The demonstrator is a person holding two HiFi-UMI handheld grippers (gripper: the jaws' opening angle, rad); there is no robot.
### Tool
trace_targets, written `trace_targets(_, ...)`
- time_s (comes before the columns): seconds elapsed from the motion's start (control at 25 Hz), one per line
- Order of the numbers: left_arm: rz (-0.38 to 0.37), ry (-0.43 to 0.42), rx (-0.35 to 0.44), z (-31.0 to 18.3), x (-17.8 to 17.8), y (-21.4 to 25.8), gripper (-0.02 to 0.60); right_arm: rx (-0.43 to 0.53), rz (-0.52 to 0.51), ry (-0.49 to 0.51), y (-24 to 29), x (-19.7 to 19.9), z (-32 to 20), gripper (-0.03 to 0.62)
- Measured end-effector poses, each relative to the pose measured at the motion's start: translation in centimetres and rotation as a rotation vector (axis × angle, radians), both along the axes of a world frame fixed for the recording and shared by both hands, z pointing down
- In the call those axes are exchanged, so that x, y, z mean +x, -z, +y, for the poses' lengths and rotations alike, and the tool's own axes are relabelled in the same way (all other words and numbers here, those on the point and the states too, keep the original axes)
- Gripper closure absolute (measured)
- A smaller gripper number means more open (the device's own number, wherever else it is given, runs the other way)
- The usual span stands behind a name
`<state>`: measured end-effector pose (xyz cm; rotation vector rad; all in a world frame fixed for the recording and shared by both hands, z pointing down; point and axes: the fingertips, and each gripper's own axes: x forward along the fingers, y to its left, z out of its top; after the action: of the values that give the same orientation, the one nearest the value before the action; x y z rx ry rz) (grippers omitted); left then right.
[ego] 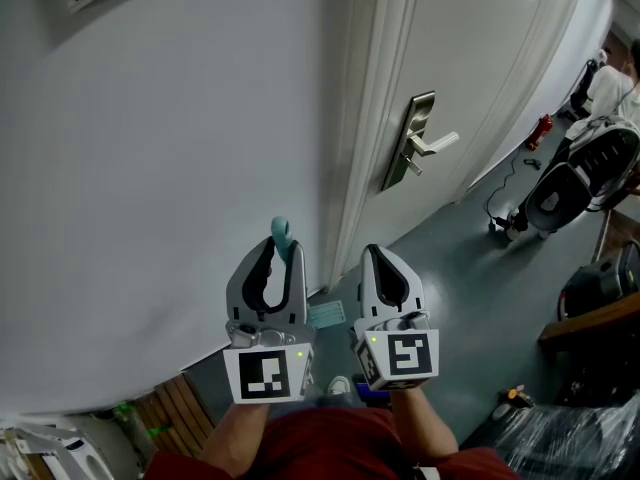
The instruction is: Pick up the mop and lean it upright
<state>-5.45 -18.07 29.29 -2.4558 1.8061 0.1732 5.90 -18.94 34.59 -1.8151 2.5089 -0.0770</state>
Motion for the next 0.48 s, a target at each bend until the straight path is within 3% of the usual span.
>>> trace_targets(0.48, -0.008, 0.005, -0.005, -0.12, 0.03, -0.32, 0.471, -0.002, 0.000, 0.003, -0.18, -0.04, -0.18, 0.577)
